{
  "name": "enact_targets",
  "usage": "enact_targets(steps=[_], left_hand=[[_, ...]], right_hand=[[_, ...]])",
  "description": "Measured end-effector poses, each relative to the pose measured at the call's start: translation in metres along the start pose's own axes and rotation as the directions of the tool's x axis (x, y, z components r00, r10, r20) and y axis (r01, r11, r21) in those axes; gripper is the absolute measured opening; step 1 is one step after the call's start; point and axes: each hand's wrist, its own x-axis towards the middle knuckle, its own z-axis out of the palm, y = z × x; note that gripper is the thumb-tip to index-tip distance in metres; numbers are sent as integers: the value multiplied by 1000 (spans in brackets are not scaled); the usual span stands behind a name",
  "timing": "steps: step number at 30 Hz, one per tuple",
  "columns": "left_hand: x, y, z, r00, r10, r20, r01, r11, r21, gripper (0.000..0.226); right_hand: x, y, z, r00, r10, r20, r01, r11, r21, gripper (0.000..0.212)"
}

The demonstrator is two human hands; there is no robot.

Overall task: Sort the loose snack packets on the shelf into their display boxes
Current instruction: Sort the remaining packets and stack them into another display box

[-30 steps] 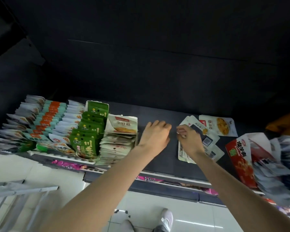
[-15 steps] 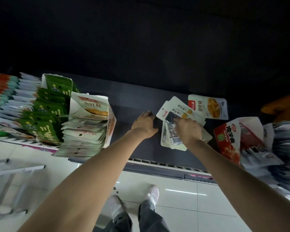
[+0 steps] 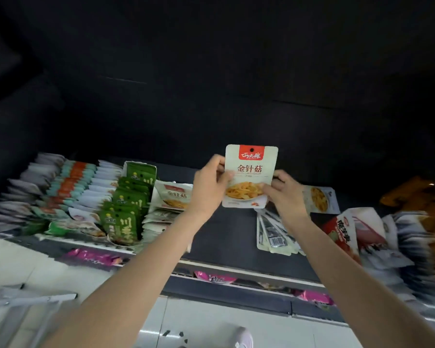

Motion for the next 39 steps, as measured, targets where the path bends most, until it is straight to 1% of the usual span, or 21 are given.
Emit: enact_targets(steps=[5,7,8,11,13,15,17,18,21,22,23,25,26,27,28,30,32,34,36,37,39], left_hand=[[-14,-5,-85,981,144,-133,-135,988,71,11],[-21,-15,-110,977,157,-148,-141,984,111,10],[-24,-23,-120,981,139,-137,-120,983,139,9],[-29,-51,-138,998,44,-35,-31,949,313,8],[-34,-64,-145,999,-23,46,4,925,379,13],[-39,-69,-147,998,-6,70,-20,934,357,26],[-41,-70,-147,995,37,97,-70,927,367,22],[-42,-69,-146,991,28,128,-77,913,401,17],[-39,-69,-143,985,-62,160,-28,862,507,18],[-37,-68,-143,984,-85,158,-13,845,534,21],[-36,-66,-142,983,-91,160,-13,834,551,22],[-36,-62,-138,982,-56,179,-51,840,541,23],[-35,-59,-135,978,-32,206,-86,837,540,23],[-35,-56,-131,969,-19,247,-127,817,562,23],[-35,-52,-127,955,-16,295,-174,777,604,22],[-33,-45,-116,937,-4,350,-252,687,682,24],[-30,-37,-101,931,50,362,-306,647,698,28],[-26,-28,-79,921,116,371,-348,672,654,28],[-24,-19,-49,911,151,385,-369,718,591,26],[-23,-16,-32,910,140,391,-358,742,567,25],[-21,-14,4,911,42,410,-282,789,546,27]], right_hand=[[-16,-30,64,986,-92,141,84,995,62,22],[-21,-32,88,977,-98,190,93,995,37,22],[-23,-31,99,975,-91,205,94,995,-9,22],[-27,-20,122,967,-105,230,170,944,-284,18],[-30,-14,129,960,-169,222,240,905,-352,18],[-32,-12,132,954,-230,194,289,878,-382,16],[-32,-10,133,943,-278,181,331,816,-473,14],[-33,-8,133,930,-319,181,366,773,-518,15],[-36,-6,132,837,-478,267,524,556,-645,18],[-37,-6,133,828,-466,311,535,495,-685,20],[-38,-6,135,843,-409,350,521,457,-721,23],[-34,-3,140,892,-165,421,450,417,-790,28],[-31,-1,142,894,-42,445,420,421,-804,30],[-29,3,143,884,35,467,398,470,-788,32],[-28,5,142,875,65,480,365,563,-742,35],[-26,8,132,890,39,455,273,754,-598,34],[-21,9,112,944,-18,331,187,852,-488,30],[-11,15,85,982,-23,186,112,866,-487,27],[0,26,56,996,9,94,47,816,-576,26],[5,35,43,998,37,60,8,787,-617,27],[16,54,19,995,103,12,-67,729,-682,31]])
